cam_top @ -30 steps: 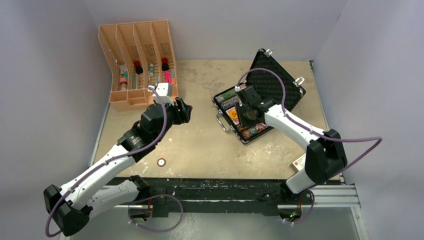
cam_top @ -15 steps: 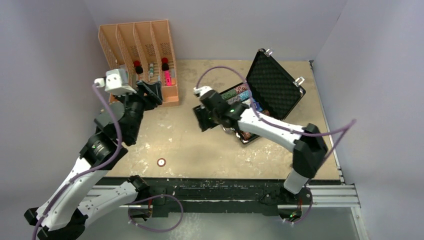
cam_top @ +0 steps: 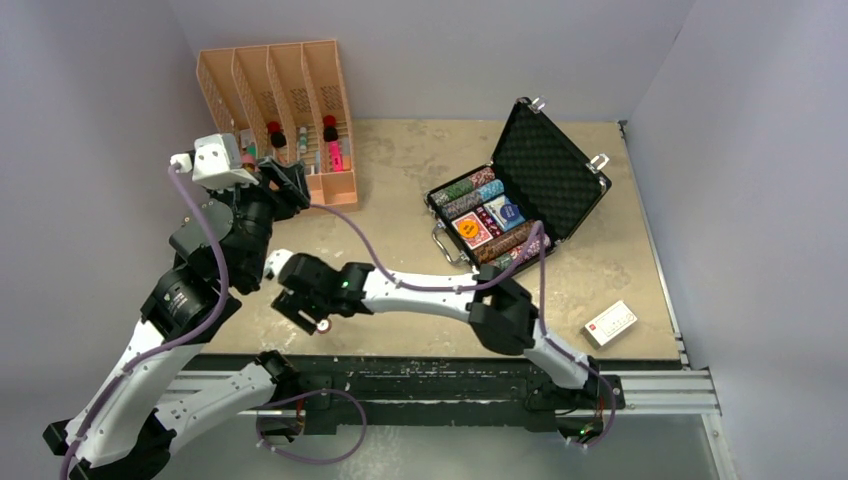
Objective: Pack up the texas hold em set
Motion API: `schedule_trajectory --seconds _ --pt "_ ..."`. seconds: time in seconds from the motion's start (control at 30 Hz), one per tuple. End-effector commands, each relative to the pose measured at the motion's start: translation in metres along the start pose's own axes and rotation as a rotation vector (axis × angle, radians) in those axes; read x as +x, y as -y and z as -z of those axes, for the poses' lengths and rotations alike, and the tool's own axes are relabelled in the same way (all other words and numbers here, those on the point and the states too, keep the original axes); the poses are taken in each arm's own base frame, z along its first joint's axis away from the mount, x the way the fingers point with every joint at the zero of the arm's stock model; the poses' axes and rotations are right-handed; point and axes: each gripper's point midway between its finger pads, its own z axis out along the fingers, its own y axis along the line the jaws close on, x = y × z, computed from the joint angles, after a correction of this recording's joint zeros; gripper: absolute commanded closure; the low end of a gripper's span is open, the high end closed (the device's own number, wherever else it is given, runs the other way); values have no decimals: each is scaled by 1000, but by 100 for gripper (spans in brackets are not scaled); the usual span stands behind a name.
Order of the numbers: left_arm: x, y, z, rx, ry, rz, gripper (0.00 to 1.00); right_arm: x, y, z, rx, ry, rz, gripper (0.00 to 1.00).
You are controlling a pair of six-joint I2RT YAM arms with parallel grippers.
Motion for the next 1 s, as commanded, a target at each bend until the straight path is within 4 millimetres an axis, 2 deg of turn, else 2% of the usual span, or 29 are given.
schedule_trajectory --seconds 0.0,0.1,0.3,0.4,0.57,0.7,0.83,0.97 --pt "-15 -3 4 -13 27 0 40 -32 -14 -1 7 62 86 25" --pt "-11 -6 4 -23 24 0 40 -23 -21 -13 -5 38 95 26" --pt "-7 -9 5 -28 19 -2 40 5 -18 -32 16 -43 106 32" --pt "-4 -9 4 -28 15 -4 40 22 -24 -37 -18 -99 85 35" --pt "-1 -7 4 -13 10 -8 40 33 -25 -41 -35 -126 63 36" --pt "0 -6 6 5 21 2 40 43 -21 -44 -23 -158 54 40" --pt "-1 -8 7 2 29 8 39 53 -11 -43 1 -198 40 52" --pt "2 -5 7 21 25 4 39 58 3 -37 58 -214 41 54"
